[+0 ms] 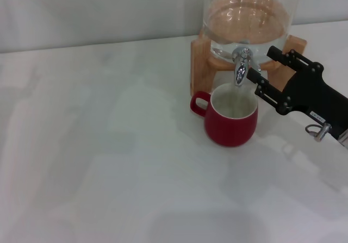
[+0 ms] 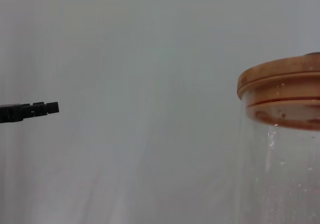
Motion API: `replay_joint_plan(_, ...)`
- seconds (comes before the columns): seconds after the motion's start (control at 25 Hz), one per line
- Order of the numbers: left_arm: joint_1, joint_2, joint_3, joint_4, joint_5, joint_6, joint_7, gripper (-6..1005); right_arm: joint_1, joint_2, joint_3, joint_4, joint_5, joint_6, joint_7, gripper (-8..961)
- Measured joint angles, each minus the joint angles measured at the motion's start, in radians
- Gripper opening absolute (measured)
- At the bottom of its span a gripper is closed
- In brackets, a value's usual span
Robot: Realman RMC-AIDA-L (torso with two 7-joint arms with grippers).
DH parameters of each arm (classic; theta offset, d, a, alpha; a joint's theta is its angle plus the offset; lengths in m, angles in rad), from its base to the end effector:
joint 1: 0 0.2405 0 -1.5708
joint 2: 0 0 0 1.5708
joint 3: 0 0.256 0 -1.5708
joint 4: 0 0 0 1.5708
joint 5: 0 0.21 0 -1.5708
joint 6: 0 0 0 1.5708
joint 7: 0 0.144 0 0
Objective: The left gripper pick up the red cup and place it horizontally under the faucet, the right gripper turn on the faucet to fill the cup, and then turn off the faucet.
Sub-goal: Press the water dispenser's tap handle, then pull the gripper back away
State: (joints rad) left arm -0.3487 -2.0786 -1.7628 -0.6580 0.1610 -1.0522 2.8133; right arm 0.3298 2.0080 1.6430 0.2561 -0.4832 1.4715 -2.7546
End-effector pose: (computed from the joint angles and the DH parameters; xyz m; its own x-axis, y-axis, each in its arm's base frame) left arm -0.2538 0.3781 0.0723 0.6442 -0.3832 0.6619 0.6369 -0.2105 -0.7417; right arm 0.2969 0.2960 0.0054 0.7009 0.2465 -0.6694 -0.4383 -0.5915 -0.6768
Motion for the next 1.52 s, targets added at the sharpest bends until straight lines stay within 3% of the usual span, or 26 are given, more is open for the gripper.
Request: replay_joint_plan(1.52,0.002,0.000,0.002,0.000,0.000,-0.009,0.000,862,-0.003,-0.007,0.089,-0.001,0.017,-0.058,-0.035,599)
